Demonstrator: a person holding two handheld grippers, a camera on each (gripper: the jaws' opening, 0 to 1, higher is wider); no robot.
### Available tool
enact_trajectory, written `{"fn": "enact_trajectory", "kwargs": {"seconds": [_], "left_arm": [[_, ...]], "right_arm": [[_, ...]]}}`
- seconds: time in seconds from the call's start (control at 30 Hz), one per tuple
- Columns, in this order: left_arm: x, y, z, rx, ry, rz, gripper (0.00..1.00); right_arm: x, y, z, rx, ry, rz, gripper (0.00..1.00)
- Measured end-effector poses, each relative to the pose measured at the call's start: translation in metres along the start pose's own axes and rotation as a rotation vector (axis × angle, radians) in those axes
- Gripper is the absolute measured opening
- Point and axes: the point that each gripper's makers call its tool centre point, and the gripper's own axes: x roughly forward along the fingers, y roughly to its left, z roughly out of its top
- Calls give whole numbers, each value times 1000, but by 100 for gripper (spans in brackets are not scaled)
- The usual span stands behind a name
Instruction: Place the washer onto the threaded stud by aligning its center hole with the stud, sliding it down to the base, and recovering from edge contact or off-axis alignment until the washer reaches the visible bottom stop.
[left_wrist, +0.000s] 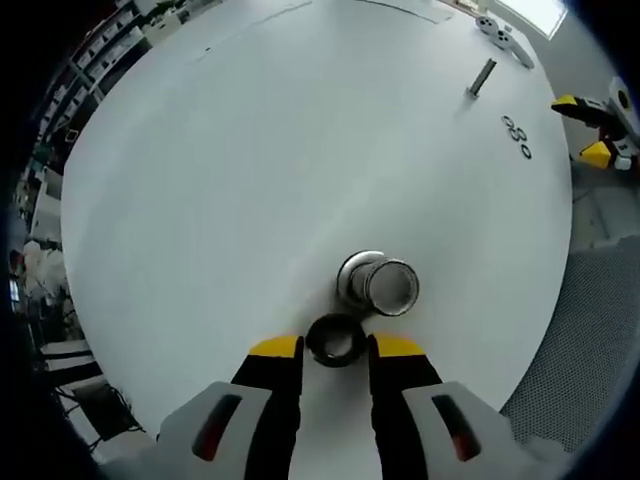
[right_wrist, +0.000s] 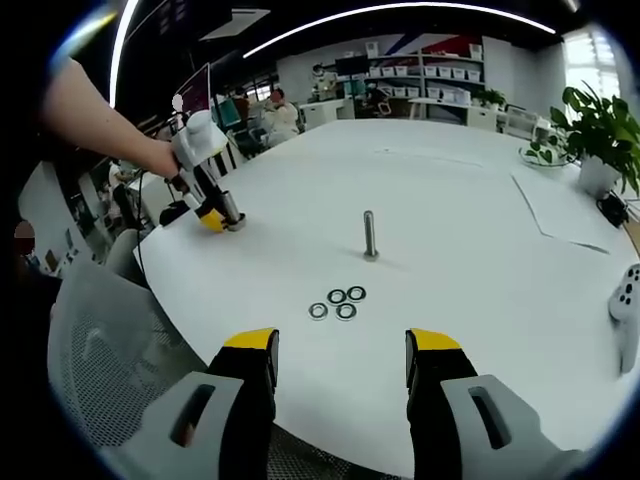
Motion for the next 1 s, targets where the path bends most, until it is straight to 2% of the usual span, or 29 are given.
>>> {"fn": "enact_trajectory", "kwargs": {"seconds": [0.2, 0.4, 0.73, 0.9, 1.0], "left_arm": [[0, -3, 0, 8, -9, 4, 21], [-1, -8, -4, -58, -23, 15, 21], [-4, -30, -17, -19, 49, 3, 21], [-4, -36, -25, -9, 127, -5, 21], [-3, -35, -25, -20, 125, -1, 21]], "right_arm": [[0, 0, 0, -2, 3, 0, 53], [0, 1, -1, 0, 6, 3, 53], [1, 1, -1, -1, 4, 6, 53], [1, 1, -1, 1, 4, 6, 53], [1, 1, -1, 3, 3, 7, 53]]}}
